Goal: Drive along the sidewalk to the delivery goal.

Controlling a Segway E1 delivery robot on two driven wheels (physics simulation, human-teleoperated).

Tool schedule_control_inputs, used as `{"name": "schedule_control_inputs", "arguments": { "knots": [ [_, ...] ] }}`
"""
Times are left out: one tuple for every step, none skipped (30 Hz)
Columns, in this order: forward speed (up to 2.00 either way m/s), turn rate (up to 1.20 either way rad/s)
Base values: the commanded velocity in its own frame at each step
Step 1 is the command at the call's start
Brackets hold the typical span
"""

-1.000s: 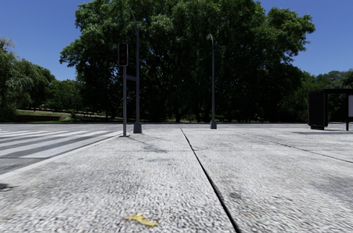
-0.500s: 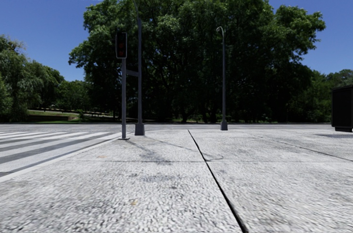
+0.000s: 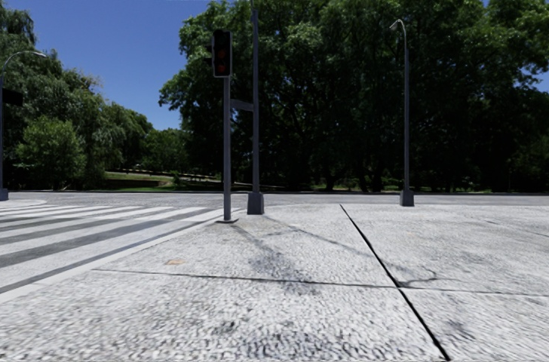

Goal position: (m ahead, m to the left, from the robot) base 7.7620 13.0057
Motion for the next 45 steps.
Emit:
{"name": "schedule_control_inputs", "arguments": {
  "knots": [
    [2.00, 0.54],
    [2.00, 0.54],
    [2.00, 0.54],
    [2.00, 0.55],
    [2.00, 0.56],
    [2.00, 0.56],
    [2.00, 0.56],
    [2.00, 0.57],
    [2.00, 0.58],
    [2.00, 0.58],
    [2.00, 0.63],
    [2.00, 0.65],
    [2.00, 0.66],
    [2.00, 0.66],
    [2.00, 0.66],
    [2.00, 0.66],
    [2.00, 0.66],
    [2.00, 0.66],
    [2.00, 0.66],
    [2.00, 0.66],
    [2.00, 0.66],
    [2.00, 0.66],
    [2.00, 0.66],
    [2.00, 0.66],
    [2.00, 0.66],
    [2.00, 0.66],
    [2.00, 0.66],
    [2.00, 0.66],
    [2.00, 0.66],
    [2.00, 0.66],
    [2.00, 0.66],
    [2.00, 0.66],
    [2.00, 0.66],
    [2.00, 0.66],
    [2.00, 0.66],
    [1.98, 0.66],
    [1.98, 0.66],
    [1.91, 0.66],
    [1.83, 0.66],
    [1.79, 0.66],
    [1.79, 0.66],
    [1.73, 0.66],
    [1.71, 0.65],
    [1.67, 0.65],
    [1.67, 0.65]
  ]
}}
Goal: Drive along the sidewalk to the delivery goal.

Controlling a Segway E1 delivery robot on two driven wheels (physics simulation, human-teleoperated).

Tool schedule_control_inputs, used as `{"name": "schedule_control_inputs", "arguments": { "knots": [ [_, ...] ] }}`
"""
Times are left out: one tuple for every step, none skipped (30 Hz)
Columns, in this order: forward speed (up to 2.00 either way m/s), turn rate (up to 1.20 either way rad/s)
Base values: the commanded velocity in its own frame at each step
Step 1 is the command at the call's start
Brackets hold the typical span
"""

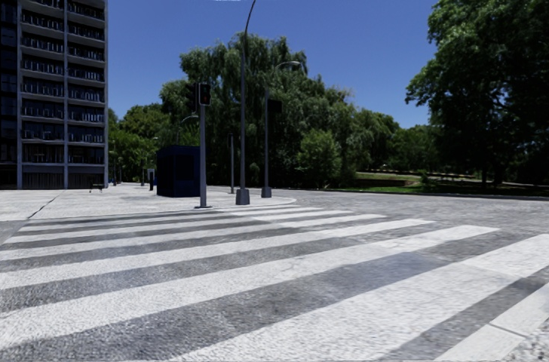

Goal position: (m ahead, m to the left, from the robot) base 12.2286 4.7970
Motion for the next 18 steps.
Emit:
{"name": "schedule_control_inputs", "arguments": {
  "knots": [
    [1.63, 0.65],
    [1.58, 0.64],
    [1.53, 0.64],
    [1.53, 0.64],
    [1.45, 0.63],
    [1.41, 0.62],
    [1.41, 0.62],
    [1.37, 0.61],
    [1.35, 0.61],
    [1.33, 0.60],
    [1.33, 0.60],
    [1.32, 0.60],
    [1.32, 0.60],
    [1.32, 0.60],
    [1.32, 0.58],
    [1.32, 0.58],
    [1.32, 0.56],
    [1.32, 0.55]
  ]
}}
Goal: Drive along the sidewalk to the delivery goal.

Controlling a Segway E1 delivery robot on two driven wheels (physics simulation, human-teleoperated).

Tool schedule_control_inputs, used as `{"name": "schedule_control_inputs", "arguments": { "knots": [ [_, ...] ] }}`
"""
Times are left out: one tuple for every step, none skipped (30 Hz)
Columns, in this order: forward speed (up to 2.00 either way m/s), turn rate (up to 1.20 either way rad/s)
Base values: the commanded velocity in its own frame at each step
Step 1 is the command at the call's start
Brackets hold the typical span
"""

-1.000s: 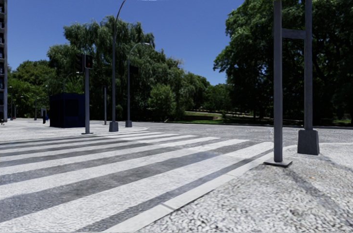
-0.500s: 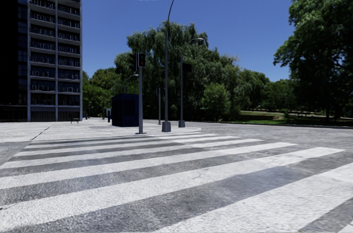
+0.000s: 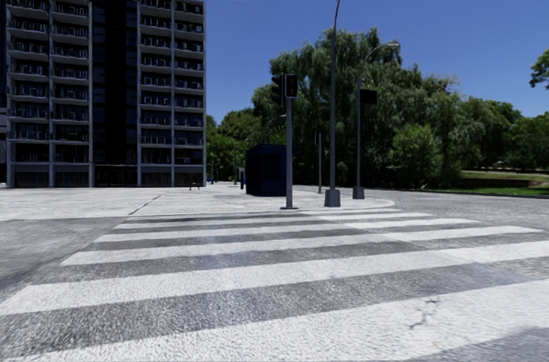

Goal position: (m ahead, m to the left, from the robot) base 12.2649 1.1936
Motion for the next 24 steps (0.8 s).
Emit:
{"name": "schedule_control_inputs", "arguments": {
  "knots": [
    [1.32, 0.54],
    [1.32, 0.54],
    [1.32, 0.52],
    [1.32, 0.50],
    [1.32, 0.47],
    [1.32, 0.47],
    [1.32, 0.47],
    [1.32, 0.45],
    [1.32, 0.43],
    [1.32, 0.43],
    [1.32, 0.43],
    [1.32, 0.42],
    [1.32, 0.42],
    [1.32, 0.42],
    [1.32, 0.42],
    [1.32, 0.42],
    [1.32, 0.39],
    [1.33, 0.27],
    [1.45, 0.00],
    [1.45, 0.00],
    [2.00, 0.00],
    [2.00, 0.00],
    [2.00, 0.00],
    [2.00, 0.00]
  ]
}}
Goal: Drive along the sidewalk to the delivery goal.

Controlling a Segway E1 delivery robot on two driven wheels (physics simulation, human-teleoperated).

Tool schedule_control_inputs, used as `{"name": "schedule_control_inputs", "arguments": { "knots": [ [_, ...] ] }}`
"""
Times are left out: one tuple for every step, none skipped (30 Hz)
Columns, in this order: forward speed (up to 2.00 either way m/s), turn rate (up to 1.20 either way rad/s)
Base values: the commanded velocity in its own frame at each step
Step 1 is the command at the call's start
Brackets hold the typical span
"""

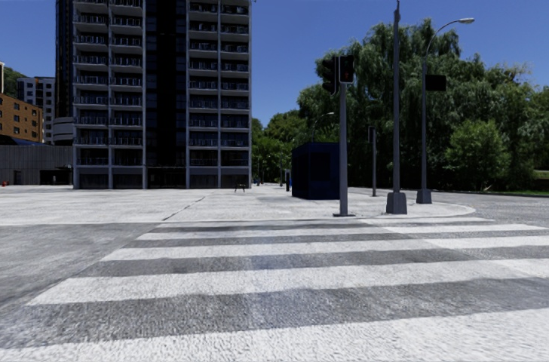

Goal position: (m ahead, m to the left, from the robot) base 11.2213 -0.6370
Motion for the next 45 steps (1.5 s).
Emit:
{"name": "schedule_control_inputs", "arguments": {
  "knots": [
    [2.00, 0.00],
    [2.00, 0.00],
    [2.00, 0.00],
    [2.00, 0.00],
    [2.00, 0.00],
    [2.00, 0.00],
    [2.00, 0.05],
    [2.00, 0.10],
    [2.00, 0.11],
    [2.00, 0.11],
    [2.00, 0.11],
    [2.00, 0.13],
    [2.00, 0.18],
    [2.00, 0.19],
    [2.00, 0.19],
    [2.00, 0.20],
    [2.00, 0.20],
    [2.00, 0.20],
    [2.00, 0.20],
    [2.00, 0.20],
    [2.00, 0.20],
    [2.00, 0.20],
    [2.00, 0.20],
    [2.00, 0.21],
    [2.00, 0.23],
    [2.00, 0.25],
    [2.00, 0.26],
    [2.00, 0.26],
    [2.00, 0.27],
    [2.00, 0.27],
    [2.00, 0.27],
    [2.00, 0.27],
    [2.00, 0.27],
    [2.00, 0.27],
    [2.00, 0.27],
    [2.00, 0.27],
    [2.00, 0.27],
    [2.00, 0.27],
    [2.00, 0.23],
    [2.00, 0.23],
    [2.00, 0.09],
    [2.00, 0.00],
    [2.00, 0.00],
    [2.00, 0.00],
    [2.00, 0.00]
  ]
}}
